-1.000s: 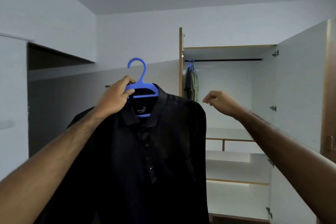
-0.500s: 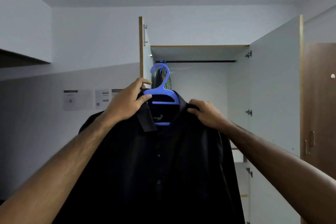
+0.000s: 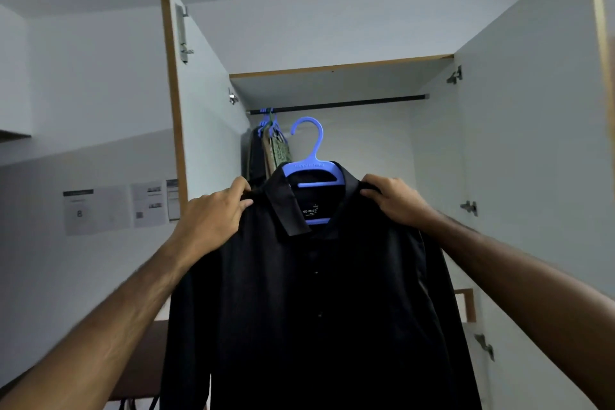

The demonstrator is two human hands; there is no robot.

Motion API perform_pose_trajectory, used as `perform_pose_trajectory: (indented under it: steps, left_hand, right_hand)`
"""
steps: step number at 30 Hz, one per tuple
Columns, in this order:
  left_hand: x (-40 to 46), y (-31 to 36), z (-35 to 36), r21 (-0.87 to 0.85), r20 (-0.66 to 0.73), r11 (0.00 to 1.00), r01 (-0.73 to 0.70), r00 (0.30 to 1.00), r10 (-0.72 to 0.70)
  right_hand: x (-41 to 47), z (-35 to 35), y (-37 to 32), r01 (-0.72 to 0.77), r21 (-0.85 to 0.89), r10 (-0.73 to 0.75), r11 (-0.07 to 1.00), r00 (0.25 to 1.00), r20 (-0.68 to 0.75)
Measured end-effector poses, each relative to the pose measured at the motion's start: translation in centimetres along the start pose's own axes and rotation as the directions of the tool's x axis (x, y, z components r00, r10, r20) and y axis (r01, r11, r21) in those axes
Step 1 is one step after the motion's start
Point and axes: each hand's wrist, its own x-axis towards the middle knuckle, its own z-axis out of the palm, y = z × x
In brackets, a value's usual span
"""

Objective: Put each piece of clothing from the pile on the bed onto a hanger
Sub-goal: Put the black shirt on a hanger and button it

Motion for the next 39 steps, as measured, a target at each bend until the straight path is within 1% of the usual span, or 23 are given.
perform_pose_trajectory:
  steps: [3,5,8,10,12,13,16,17,19,21,23,25,29,33,37,39]
  left_hand:
    - [3.7,1.2,5.3,0.089,-0.067,0.996,0.014,0.998,-0.008]
    - [6.8,1.8,8.9,0.138,-0.074,0.99,0.026,0.997,-0.015]
    - [11.8,2.2,14.1,0.193,-0.056,0.979,0.071,0.997,-0.061]
    - [14.9,2.1,17.2,0.238,-0.064,0.966,0.098,0.994,-0.086]
    - [17.8,1.8,19.8,0.278,-0.065,0.955,0.108,0.994,-0.093]
    - [18.9,1.6,20.9,0.295,-0.06,0.949,0.113,0.993,-0.1]
    - [22.2,0.3,24.2,0.314,-0.081,0.938,0.15,0.988,-0.131]
    - [23.2,-0.3,25.5,0.328,-0.097,0.934,0.142,0.988,-0.116]
    - [24.9,-1.6,28.4,0.398,-0.128,0.914,0.077,0.991,-0.028]
    - [26.2,-3.1,31.2,0.467,-0.124,0.884,0.016,0.991,0.047]
    - [27.7,-4.9,34.2,0.488,-0.111,0.873,0.0,0.992,0.062]
    - [29.8,-7.0,36.9,0.503,-0.109,0.864,0.011,0.993,0.051]
    - [35.4,-10.4,41.2,0.451,-0.07,0.889,0.082,0.996,-0.056]
    - [40.9,-13.5,45.1,0.447,-0.069,0.883,0.143,0.99,-0.125]
    - [45.5,-16.0,48.5,0.474,-0.06,0.865,0.166,0.986,-0.156]
    - [47.6,-17.0,49.9,0.538,-0.062,0.828,0.156,0.987,-0.146]
  right_hand:
    - [4.2,2.3,5.3,0.022,-0.033,-0.023,0.999,0.999,-0.04]
    - [7.5,3.7,9.0,0.041,-0.057,-0.044,0.997,0.998,-0.037]
    - [13.2,5.5,14.5,0.116,-0.171,-0.114,0.978,0.993,0.022]
    - [17.3,6.4,17.6,0.18,-0.27,-0.171,0.946,0.984,0.057]
    - [21.1,7.5,20.0,0.215,-0.337,-0.214,0.917,0.976,0.042]
    - [22.8,8.3,21.0,0.214,-0.334,-0.218,0.918,0.976,0.026]
    - [27.8,11.4,23.9,0.178,-0.253,-0.193,0.951,0.981,-0.035]
    - [29.5,12.5,24.8,0.173,-0.234,-0.192,0.957,0.98,-0.062]
    - [32.6,14.6,26.4,0.164,-0.208,-0.19,0.964,0.975,-0.112]
    - [35.6,16.8,28.2,0.153,-0.185,-0.182,0.971,0.972,-0.148]
    - [39.2,19.1,30.0,0.148,-0.144,-0.175,0.978,0.965,-0.196]
    - [43.0,21.6,31.2,0.156,-0.104,-0.176,0.982,0.96,-0.218]
    - [50.9,26.0,33.2,0.171,-0.08,-0.185,0.982,0.956,-0.23]
    - [58.6,29.6,35.2,0.186,-0.076,-0.199,0.98,0.948,-0.247]
    - [65.4,33.4,36.7,0.21,-0.093,-0.227,0.973,0.939,-0.258]
    - [68.6,35.6,37.1,0.216,-0.071,-0.226,0.974,0.944,-0.239]
